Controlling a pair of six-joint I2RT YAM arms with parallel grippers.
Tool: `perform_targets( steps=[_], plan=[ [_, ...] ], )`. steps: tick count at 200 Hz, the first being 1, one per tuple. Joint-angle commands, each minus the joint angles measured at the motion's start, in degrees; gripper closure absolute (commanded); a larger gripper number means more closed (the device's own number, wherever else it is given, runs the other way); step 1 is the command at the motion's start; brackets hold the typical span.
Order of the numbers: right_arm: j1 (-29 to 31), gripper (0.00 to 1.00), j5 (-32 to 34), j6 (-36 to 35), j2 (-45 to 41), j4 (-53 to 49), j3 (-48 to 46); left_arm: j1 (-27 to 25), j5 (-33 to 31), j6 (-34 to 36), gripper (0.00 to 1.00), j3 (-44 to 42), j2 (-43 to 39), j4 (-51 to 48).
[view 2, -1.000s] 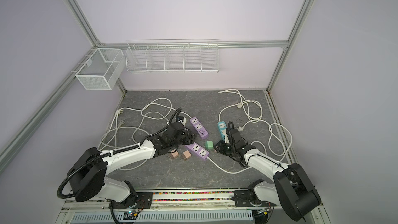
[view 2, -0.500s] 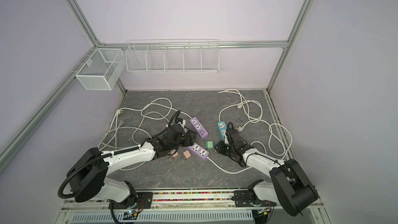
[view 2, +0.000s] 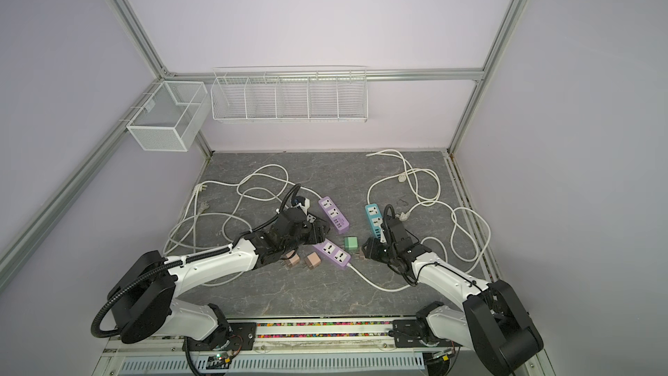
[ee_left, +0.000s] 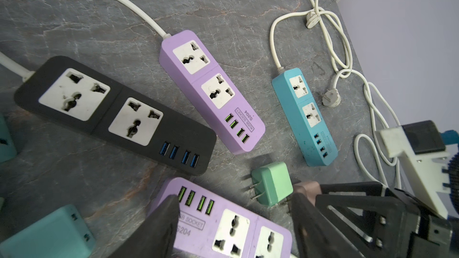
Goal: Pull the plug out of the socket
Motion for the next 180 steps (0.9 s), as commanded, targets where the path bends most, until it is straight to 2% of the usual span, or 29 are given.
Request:
perform_targets(
  steps=[1, 28, 48, 75, 79, 84, 98, 113, 132, 139, 162, 172, 180],
  plan=[
    [-0.02, 0.36, 1.45, -2.75, -2.14, -5.63, 2.32, 0.28, -1.38, 1.27, 0.27, 1.15, -1.97, -1.24],
    [-0.49, 0.25, 3.93, -6.03, -4.03, -10.81, 5.40, 0.70, -4.37, 0.45, 0.26, 0.98, -4.65, -3.42],
    [-1.05, 0.15, 5.78, -10.66, -5.75, -13.73, 10.02, 1.39, -8.15, 3.24, 0.22, 0.28, -8.44, -4.41],
    [-2.18, 0.00, 18.69, -17.45, -5.52, -16.74, 17.15, 5.53, -14.54, 7.95, 0.14, 1.12, -14.55, -8.70],
    [-2.69, 0.04, 21.15, -18.02, -5.52, -16.47, 17.73, 6.47, -16.32, 8.27, 0.12, 1.22, -15.53, -9.45],
    [-3.54, 0.10, 23.99, -18.20, -5.60, -16.21, 18.30, 7.94, -18.57, 8.66, 0.09, 1.36, -16.84, -10.63],
    [-7.02, 0.11, 28.07, -18.77, -6.44, -12.55, 18.23, 13.37, -23.22, 10.00, 0.00, 2.53, -19.89, -14.62],
    [-10.95, 0.11, 32.47, -18.95, -7.06, -5.26, 15.91, 20.65, -26.07, 14.47, 0.01, 2.93, -21.24, -15.76],
    [-15.00, 0.11, 35.25, -19.86, -4.31, 0.99, 14.49, 31.64, -29.10, 15.56, 0.00, 2.68, -20.79, -17.09],
    [-17.79, 0.11, 35.85, -20.94, -2.50, 1.94, 14.92, 35.16, -28.90, 17.40, 0.00, 0.75, -20.19, -14.18],
    [-19.59, 0.11, 42.52, -26.53, 2.89, 11.48, 11.73, 44.14, -29.19, 22.98, 0.01, -7.34, -16.69, -1.77],
    [-20.21, 0.11, 44.97, -27.52, 4.63, 19.12, 8.03, 46.13, -30.61, 23.97, 0.01, -10.81, -14.92, 4.06],
    [-21.13, 0.11, 43.55, -28.10, 6.38, 25.29, 5.01, 46.60, -31.42, 26.22, 0.01, -14.18, -13.45, 10.40]
  ],
)
